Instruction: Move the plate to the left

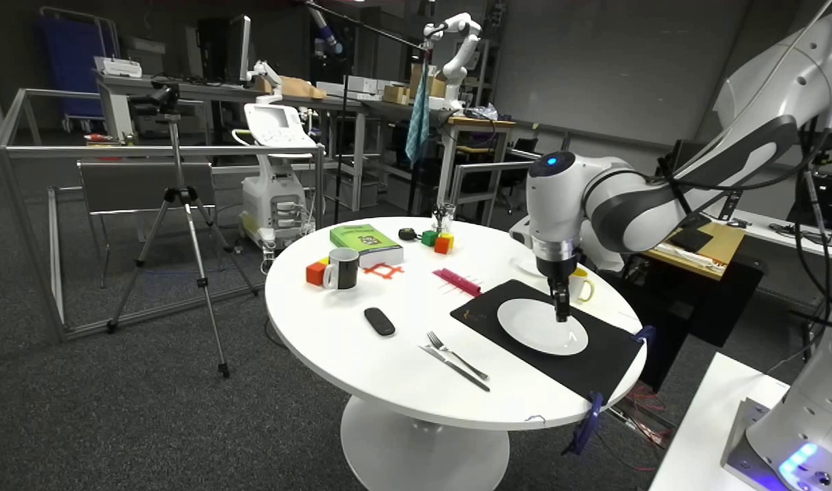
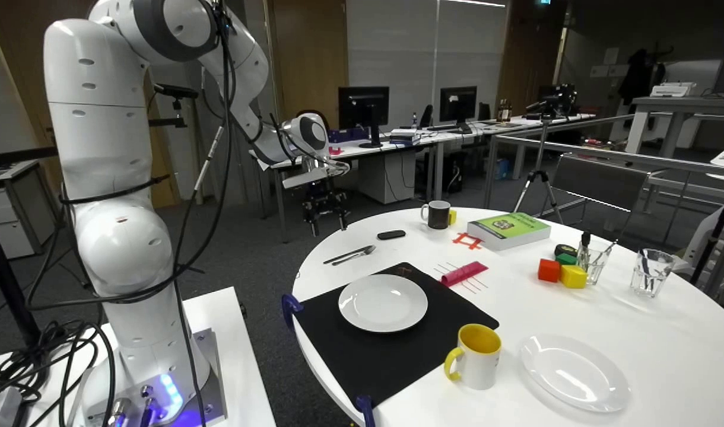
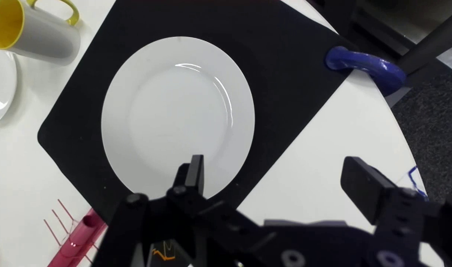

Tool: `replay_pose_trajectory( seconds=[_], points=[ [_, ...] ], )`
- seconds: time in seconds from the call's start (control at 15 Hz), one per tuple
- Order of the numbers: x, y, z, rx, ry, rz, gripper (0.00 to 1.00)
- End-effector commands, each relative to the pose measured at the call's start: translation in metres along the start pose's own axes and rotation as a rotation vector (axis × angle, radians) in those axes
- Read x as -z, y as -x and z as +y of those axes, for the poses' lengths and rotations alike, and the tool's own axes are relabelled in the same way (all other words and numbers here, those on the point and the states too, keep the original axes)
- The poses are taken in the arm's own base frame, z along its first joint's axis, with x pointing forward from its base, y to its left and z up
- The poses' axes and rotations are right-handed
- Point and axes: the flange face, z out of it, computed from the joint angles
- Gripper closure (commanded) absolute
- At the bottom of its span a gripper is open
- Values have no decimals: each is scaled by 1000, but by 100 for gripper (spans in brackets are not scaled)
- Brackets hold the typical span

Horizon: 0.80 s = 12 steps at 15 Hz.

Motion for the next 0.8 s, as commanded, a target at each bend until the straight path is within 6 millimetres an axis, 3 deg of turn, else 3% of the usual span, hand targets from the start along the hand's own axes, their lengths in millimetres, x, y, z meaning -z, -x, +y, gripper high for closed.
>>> replay_pose_trajectory(
  seconds=[0.0, 0.4, 0.73],
  points=[
    [-9, -25, -13, -44, -1, -52, 0],
    [-33, -41, -26, -176, -13, -100, 0],
    [-52, -40, -27, -309, -3, -164, 0]
  ],
)
